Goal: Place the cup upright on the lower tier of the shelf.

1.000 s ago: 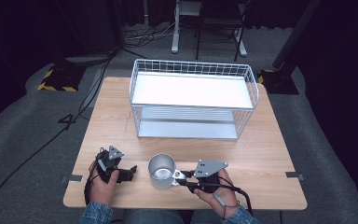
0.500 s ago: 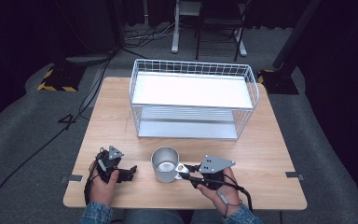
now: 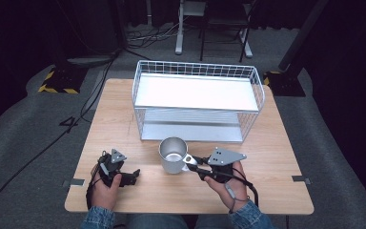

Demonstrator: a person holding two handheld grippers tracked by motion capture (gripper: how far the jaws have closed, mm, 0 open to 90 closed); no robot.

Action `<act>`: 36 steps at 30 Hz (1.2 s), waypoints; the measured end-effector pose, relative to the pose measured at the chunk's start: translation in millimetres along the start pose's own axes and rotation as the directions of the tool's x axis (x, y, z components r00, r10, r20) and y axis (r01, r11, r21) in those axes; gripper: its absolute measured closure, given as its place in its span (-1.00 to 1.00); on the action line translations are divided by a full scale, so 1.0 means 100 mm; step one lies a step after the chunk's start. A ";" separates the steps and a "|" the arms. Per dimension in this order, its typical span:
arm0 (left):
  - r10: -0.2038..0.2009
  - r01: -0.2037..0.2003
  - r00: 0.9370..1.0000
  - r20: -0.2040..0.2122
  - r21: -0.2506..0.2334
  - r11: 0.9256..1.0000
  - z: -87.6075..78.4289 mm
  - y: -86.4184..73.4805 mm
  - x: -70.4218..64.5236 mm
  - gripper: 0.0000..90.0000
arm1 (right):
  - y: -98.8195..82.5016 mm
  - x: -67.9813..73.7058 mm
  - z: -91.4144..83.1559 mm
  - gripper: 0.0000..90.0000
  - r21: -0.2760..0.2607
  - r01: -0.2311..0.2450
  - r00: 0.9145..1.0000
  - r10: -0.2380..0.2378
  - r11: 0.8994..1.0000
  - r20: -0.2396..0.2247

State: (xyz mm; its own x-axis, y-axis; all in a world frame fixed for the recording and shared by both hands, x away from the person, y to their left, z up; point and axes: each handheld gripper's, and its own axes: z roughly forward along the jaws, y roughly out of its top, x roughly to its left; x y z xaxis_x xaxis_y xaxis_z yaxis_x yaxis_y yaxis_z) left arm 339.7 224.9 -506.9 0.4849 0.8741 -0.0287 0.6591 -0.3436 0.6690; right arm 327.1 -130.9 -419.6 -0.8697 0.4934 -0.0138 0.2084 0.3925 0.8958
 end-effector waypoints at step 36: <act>0.001 -0.001 1.000 0.000 0.001 1.000 0.00 0.00 0.00 -1.00 | 0.17 -0.88 0.21 0.60 -0.029 -0.054 0.955 0.060 0.998 0.290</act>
State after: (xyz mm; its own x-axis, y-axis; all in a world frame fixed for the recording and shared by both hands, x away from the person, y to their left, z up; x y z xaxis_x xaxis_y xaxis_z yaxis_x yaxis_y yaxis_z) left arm 339.8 224.9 -506.9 0.4854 0.8738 -0.0285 0.6592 -0.3444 0.6684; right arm 416.6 -151.0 -412.5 -0.6885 0.7198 -0.0886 0.2417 0.3430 0.9077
